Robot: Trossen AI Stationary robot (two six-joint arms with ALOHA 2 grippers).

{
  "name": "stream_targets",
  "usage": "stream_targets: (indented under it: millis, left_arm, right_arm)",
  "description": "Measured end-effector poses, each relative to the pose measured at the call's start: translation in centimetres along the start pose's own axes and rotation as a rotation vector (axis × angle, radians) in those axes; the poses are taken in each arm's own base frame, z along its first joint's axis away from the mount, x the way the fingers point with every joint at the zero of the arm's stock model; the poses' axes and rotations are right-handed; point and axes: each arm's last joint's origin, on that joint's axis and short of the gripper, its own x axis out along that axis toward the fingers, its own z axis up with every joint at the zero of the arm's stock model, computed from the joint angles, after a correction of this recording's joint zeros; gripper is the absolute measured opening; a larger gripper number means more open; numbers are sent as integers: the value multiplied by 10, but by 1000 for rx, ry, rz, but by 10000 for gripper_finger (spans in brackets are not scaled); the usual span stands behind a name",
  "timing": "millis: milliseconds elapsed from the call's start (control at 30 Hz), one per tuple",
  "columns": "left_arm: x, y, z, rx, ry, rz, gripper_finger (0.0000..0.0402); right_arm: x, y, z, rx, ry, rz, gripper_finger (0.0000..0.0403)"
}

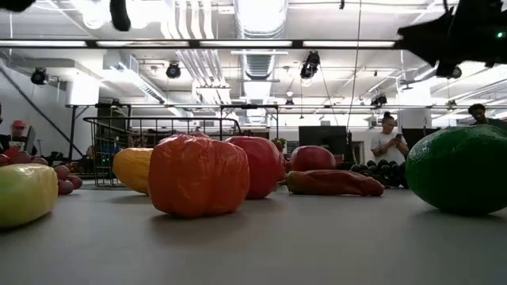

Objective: Build produce basket
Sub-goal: Put the yellow mango into the wire basket

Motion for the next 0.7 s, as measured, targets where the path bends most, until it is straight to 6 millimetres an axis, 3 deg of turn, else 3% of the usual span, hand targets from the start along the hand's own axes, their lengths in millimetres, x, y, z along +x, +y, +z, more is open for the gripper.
stream_targets:
  millis: [200, 333, 700]
  left_arm:
    - [41, -24, -19, 97, 288, 23, 54]
    - [60, -45, -25, 113, 470, -12, 54]
    - [77, -67, -80, 341, 1192, 248, 54]
  right_arm:
    - [-1, 3, 12, -75, -151, 151, 173]
    - [-1, 3, 13, -105, -175, 158, 173]
    - [-2, 1, 18, -153, -222, 137, 173]
